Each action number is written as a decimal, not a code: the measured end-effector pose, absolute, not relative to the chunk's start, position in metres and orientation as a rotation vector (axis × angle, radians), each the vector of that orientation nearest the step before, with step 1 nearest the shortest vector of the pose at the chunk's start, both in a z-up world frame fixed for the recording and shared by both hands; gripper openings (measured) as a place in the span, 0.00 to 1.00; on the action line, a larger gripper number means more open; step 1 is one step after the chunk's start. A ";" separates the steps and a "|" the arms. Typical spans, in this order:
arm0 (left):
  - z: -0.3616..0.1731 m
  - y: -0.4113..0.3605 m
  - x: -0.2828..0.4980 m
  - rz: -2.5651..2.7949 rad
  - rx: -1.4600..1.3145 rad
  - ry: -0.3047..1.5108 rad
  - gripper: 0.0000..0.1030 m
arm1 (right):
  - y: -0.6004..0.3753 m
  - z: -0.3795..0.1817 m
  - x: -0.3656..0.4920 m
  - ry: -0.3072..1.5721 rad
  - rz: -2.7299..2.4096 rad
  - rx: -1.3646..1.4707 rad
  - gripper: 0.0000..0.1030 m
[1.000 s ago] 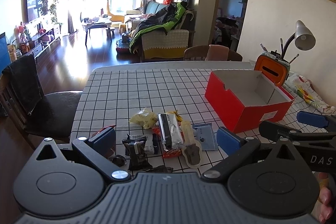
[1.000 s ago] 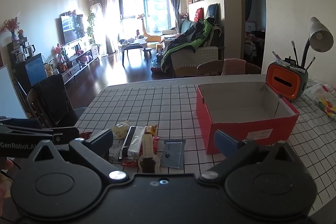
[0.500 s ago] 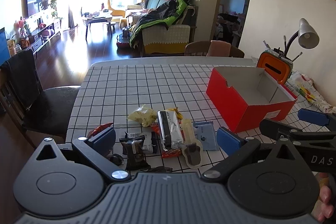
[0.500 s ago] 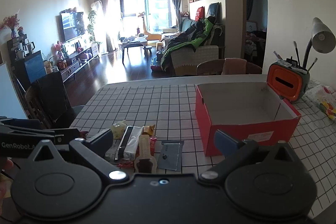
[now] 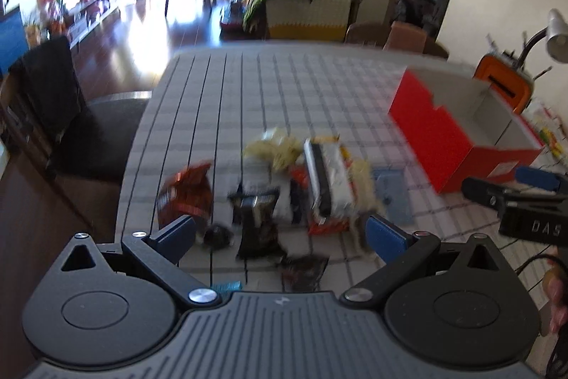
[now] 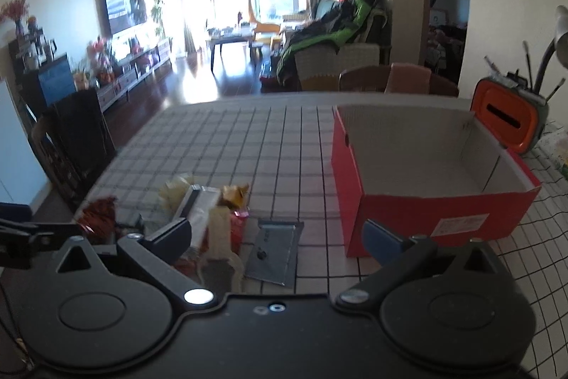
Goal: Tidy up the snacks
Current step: 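Move both tools toward the snack pile on the table, then grasp the dark chocolate wrapper with the left tool while the right tool grasps the clear tube snack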
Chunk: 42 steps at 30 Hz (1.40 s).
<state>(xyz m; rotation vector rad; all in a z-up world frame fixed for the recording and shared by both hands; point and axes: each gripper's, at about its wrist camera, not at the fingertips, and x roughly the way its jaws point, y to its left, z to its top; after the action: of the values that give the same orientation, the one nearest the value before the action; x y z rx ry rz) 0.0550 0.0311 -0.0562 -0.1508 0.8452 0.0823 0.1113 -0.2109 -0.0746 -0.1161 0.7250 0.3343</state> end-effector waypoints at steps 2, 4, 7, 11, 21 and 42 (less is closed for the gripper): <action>-0.068 0.035 0.059 0.089 -0.179 0.900 0.99 | -0.210 -0.084 0.117 0.751 0.348 -0.125 0.99; -0.075 0.039 0.061 0.106 -0.193 0.923 0.99 | -0.209 -0.093 0.122 0.775 0.362 -0.140 0.97; -0.084 0.046 0.064 0.107 -0.244 0.923 0.99 | -0.208 -0.104 0.132 0.813 0.391 -0.158 0.96; -0.095 0.043 0.070 0.085 -0.248 0.960 0.95 | -0.205 -0.119 0.147 0.848 0.394 -0.179 0.95; -0.125 0.024 0.088 0.016 -0.217 1.017 0.86 | -0.194 -0.145 0.181 0.913 0.419 -0.203 0.86; -0.141 0.024 0.089 0.032 -0.180 1.072 0.76 | -0.132 -0.180 0.156 0.991 0.590 -0.373 0.58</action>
<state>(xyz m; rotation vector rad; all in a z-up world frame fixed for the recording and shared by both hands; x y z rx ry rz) 0.0895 0.0244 -0.1406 -0.1801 1.0721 0.0323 0.1560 -0.1317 -0.1804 -0.3733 0.9913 0.5895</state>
